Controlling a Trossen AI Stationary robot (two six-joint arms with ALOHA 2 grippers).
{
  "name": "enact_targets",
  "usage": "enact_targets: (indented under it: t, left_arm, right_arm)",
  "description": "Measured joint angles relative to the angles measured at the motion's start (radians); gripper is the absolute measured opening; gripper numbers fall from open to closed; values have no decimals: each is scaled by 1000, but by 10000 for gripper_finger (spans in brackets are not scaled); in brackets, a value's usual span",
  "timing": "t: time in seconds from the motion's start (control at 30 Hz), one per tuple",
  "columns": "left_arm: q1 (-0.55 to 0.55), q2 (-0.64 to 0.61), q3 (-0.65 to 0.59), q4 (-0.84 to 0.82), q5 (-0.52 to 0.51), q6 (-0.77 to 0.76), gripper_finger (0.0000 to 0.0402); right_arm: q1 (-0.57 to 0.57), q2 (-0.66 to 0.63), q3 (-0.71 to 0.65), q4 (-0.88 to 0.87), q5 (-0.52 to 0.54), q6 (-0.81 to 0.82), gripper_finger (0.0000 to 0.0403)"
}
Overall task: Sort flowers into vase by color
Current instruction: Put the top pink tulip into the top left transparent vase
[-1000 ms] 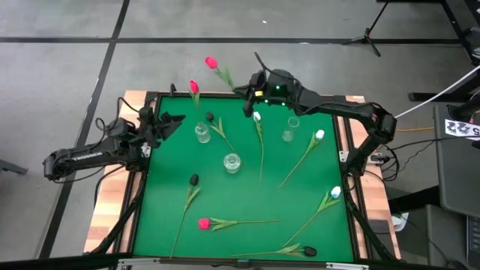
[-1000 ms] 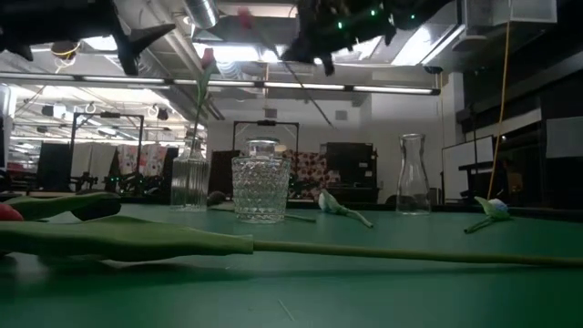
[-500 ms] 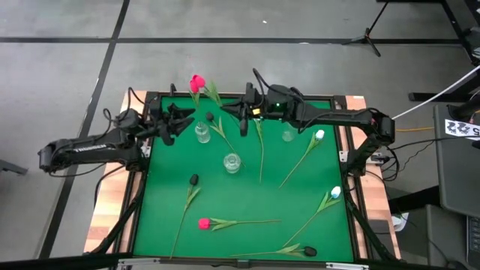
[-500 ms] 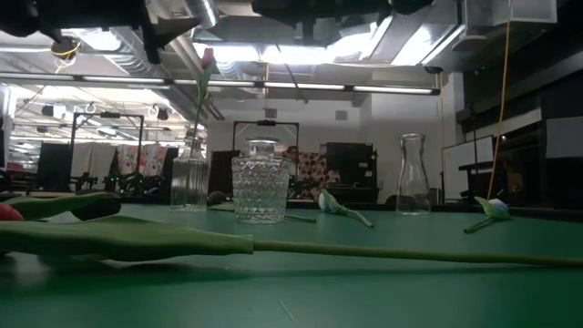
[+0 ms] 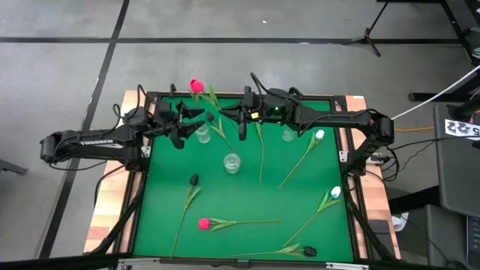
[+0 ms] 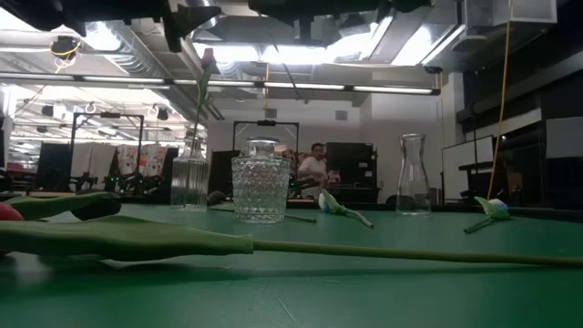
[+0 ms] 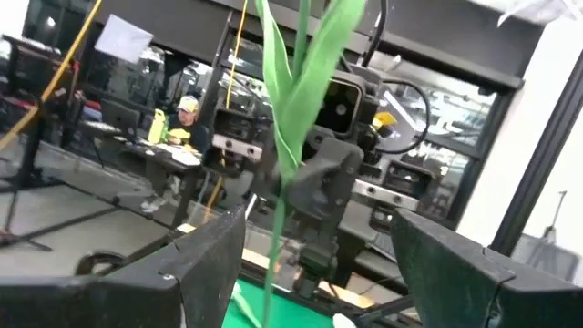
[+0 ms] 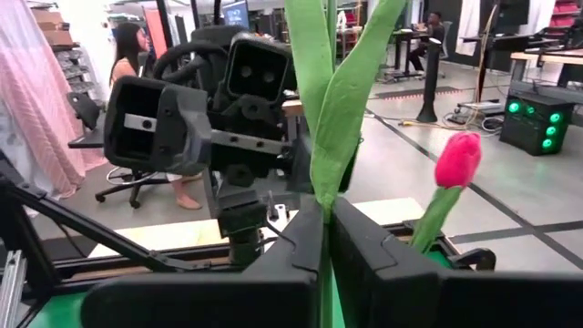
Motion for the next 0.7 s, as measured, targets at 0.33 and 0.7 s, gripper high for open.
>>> enact_targets:
  t: [0.33,0.7]
  left_arm:
    - [0,100,40,69,-11,20,271]
    - [0,175,40,171,-26,-32,271]
  right_arm:
    - [14,0,0,22,-11,-16,14]
    - [32,0,0,36,-36,-44,14]
